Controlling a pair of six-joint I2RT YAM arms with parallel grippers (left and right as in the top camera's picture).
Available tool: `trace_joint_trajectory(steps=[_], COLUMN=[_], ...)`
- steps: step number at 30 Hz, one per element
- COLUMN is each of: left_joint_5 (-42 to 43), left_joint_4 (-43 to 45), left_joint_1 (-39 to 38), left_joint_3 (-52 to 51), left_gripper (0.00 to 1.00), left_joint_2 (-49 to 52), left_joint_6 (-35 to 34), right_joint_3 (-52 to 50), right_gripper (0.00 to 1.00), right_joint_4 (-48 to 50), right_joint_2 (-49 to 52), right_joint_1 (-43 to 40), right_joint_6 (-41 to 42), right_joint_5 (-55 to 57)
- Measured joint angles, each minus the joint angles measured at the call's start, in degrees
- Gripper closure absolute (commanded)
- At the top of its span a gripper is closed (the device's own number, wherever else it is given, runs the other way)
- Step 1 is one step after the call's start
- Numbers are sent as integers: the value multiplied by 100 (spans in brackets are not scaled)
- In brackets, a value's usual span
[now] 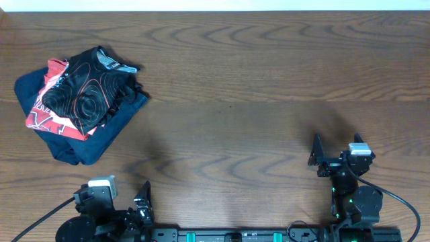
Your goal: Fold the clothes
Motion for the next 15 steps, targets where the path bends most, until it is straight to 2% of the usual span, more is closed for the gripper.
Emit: trace_joint_trajectory(steps=[15], left_joint_5=[0], left_joint_4=[0], left_joint_1=[0], left_joint_3=[0], left_gripper=[2], left_joint_2=[0], left_joint_6=[0], right_joint_3=[0], right_gripper=[1], right_joint_4=[0], right_joint_2=[0], right_joint_1=[0], right_joint_6=[0], right_joint_5=[0])
